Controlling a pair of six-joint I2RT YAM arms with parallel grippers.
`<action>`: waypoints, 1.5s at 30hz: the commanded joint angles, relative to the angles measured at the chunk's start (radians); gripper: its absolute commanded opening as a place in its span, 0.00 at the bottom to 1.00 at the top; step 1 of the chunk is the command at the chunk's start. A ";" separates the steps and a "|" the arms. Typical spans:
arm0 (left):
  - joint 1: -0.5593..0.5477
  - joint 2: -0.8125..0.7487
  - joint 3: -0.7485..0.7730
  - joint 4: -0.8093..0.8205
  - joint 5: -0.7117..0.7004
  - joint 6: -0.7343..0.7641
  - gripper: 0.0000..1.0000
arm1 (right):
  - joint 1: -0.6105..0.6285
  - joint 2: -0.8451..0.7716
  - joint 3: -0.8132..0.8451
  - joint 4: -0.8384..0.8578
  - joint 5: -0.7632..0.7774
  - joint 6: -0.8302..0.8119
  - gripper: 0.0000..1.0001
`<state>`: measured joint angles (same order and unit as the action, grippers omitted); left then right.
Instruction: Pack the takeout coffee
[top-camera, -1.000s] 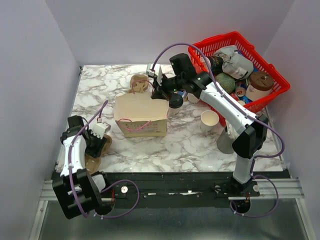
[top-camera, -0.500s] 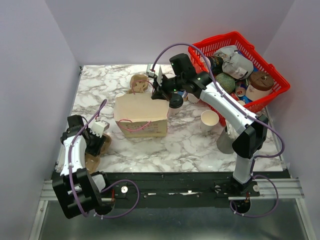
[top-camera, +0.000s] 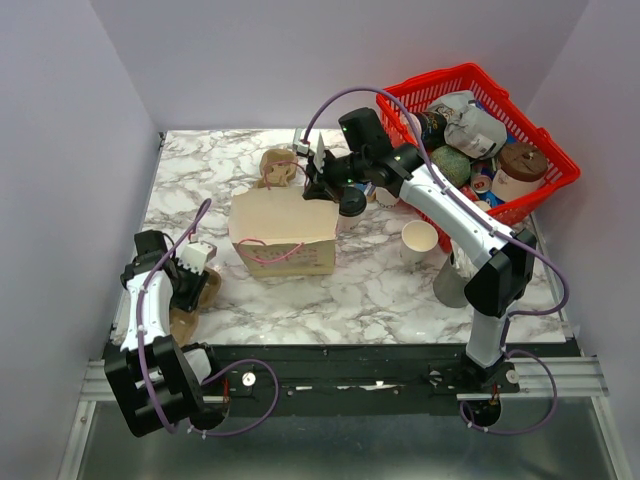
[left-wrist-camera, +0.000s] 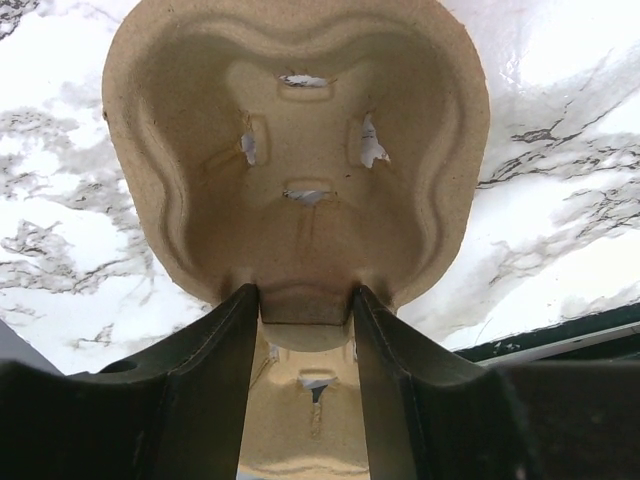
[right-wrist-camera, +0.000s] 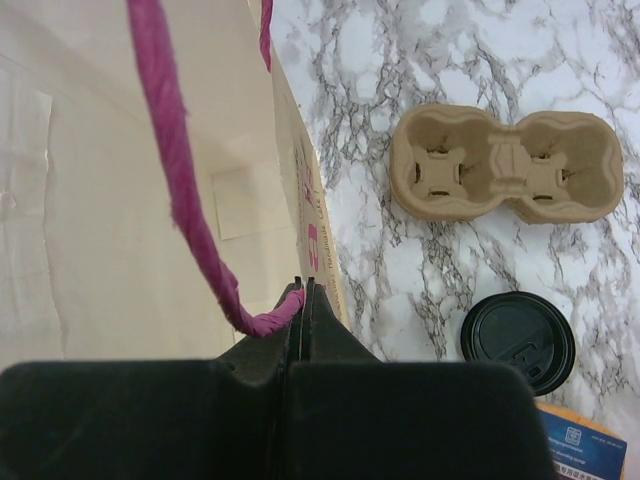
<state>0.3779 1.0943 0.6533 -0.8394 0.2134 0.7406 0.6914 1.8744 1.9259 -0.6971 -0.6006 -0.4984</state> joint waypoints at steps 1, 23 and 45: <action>0.009 -0.014 -0.011 -0.021 -0.003 -0.017 0.48 | -0.004 -0.024 -0.005 0.001 -0.014 -0.005 0.01; 0.009 -0.108 0.593 -0.167 0.259 -0.285 0.00 | -0.004 -0.023 -0.015 -0.010 0.016 -0.035 0.00; -0.132 -0.268 0.629 0.823 0.928 -0.986 0.00 | 0.008 -0.075 -0.065 -0.025 0.042 0.010 0.00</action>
<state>0.3191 0.8028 1.2999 -0.2901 1.0901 -0.1074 0.6922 1.8545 1.8660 -0.7006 -0.5514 -0.5182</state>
